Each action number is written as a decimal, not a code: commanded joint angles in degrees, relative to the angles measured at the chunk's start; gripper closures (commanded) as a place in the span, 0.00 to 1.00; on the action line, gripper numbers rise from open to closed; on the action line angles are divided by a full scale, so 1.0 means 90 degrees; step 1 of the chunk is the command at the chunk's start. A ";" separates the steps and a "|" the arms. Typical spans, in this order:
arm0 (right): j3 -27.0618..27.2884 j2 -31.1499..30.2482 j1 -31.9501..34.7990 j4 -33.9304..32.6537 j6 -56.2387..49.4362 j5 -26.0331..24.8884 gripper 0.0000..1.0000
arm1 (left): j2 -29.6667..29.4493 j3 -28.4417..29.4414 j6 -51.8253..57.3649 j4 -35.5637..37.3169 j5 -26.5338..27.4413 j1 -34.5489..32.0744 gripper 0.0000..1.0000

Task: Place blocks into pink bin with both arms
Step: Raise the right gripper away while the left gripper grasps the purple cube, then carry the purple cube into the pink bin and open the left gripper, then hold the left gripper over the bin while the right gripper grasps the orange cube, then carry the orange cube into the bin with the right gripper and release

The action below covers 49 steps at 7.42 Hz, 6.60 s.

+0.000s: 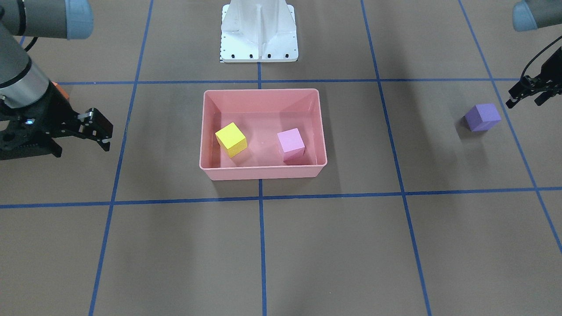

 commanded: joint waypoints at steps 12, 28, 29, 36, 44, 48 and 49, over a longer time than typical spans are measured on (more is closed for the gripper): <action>0.0005 -0.1095 0.0524 0.0072 -0.1410 0.0217 0.00 | -0.0456 0.0915 -0.0052 -0.0695 0.0254 0.1263 0.66; 0.0054 -0.5712 -0.0976 0.6648 0.3045 -0.0072 0.00 | -0.6709 -0.0547 -0.3939 0.4745 0.0313 0.3335 0.00; 0.0063 -0.5783 -0.1164 0.6848 0.3419 -0.0202 0.00 | -0.6377 -0.0724 -0.3784 0.4735 0.0303 0.3199 0.00; 0.0239 -0.6379 -0.2459 0.7465 0.5625 -0.1965 0.01 | -0.6032 -0.0794 -0.3295 0.4735 0.0332 0.3081 0.00; 0.0220 -0.6682 -0.3821 0.7455 0.5942 -0.3122 0.08 | -0.6022 -0.0677 -0.3295 0.4696 0.0362 0.3090 0.00; 0.0268 -0.6196 -0.3823 0.7436 0.5933 -0.3075 1.00 | -0.6022 -0.0687 -0.3150 0.4725 0.0313 0.2868 0.00; 0.0269 -0.5913 -0.3532 0.7397 0.5894 -0.2919 1.00 | -0.5761 -0.0841 -0.2529 0.4812 0.0197 0.2566 0.00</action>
